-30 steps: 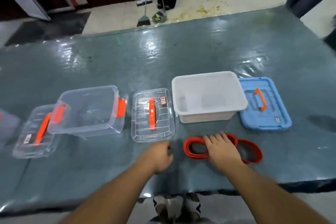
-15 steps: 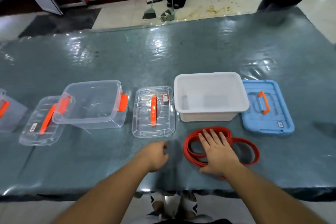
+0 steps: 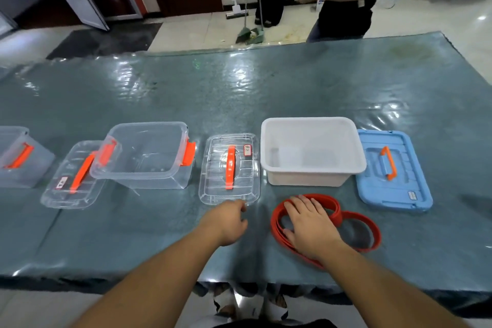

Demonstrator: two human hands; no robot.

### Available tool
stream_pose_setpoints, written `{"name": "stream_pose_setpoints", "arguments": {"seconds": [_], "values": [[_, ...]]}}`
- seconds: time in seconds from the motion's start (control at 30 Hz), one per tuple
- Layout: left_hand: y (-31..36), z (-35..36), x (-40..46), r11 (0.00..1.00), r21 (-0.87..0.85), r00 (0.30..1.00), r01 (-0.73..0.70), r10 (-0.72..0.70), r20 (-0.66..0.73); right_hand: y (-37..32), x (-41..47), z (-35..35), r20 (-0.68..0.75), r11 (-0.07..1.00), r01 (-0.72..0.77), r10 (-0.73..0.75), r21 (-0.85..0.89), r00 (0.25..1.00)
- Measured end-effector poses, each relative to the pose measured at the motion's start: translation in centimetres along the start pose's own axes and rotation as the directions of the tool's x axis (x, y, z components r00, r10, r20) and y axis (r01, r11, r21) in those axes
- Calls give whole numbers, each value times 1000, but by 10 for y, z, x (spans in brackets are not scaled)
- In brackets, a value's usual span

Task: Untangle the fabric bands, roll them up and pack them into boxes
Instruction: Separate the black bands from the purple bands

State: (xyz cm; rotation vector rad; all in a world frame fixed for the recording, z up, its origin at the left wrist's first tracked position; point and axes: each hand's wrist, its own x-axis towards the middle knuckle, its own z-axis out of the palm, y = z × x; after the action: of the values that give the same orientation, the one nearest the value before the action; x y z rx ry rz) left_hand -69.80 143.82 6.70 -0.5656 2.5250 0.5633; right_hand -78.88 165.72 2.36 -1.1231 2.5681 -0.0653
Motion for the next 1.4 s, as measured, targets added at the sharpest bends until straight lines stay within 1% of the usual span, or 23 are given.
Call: {"name": "stream_pose_setpoints", "arguments": {"seconds": [0.1, 0.2, 0.3, 0.4, 0.63, 0.77, 0.87, 1.0, 1.13, 1.3, 1.4], "values": [[-15, -8, -10, 999, -9, 999, 30, -31, -30, -19, 16, -16, -32, 999, 49, -49, -15, 998], [-36, -21, -22, 997, -33, 996, 63, -65, -64, -49, 39, -33, -16, 992, 123, -123, -30, 992], [-65, -34, -36, 990, -75, 985, 116, -124, -116, -86, 61, -50, -22, 974, 214, -216, -68, 976], [-102, -47, -52, 977, -132, 969, 167, -188, -160, -130, 83, -65, -21, 954, 274, -279, -119, 960], [-220, -71, -106, 927, -236, 899, 292, -350, -262, -269, 123, -85, 0, 886, 422, -430, -195, 903], [-299, -84, -143, 884, -305, 844, 353, -442, -305, -359, 135, -79, 45, 843, 491, -494, -221, 868], [-355, -87, -175, 850, -348, 798, 395, -505, -329, -424, 140, -64, 105, 811, 533, -524, -242, 845], [-424, -77, -220, 774, -425, 739, 469, -608, -292, -506, 145, -40, 202, 770, 594, -559, -232, 804], [-480, -58, -266, 681, -497, 662, 539, -706, -250, -581, 150, -22, 276, 709, 664, -607, -236, 746], [-535, -34, -310, 549, -566, 563, 615, -808, -171, -671, 159, -6, 330, 627, 746, -671, -224, 663], [-566, -21, -327, 475, -606, 520, 638, -846, -117, -724, 167, 1, 359, 577, 791, -708, -202, 608]]}}
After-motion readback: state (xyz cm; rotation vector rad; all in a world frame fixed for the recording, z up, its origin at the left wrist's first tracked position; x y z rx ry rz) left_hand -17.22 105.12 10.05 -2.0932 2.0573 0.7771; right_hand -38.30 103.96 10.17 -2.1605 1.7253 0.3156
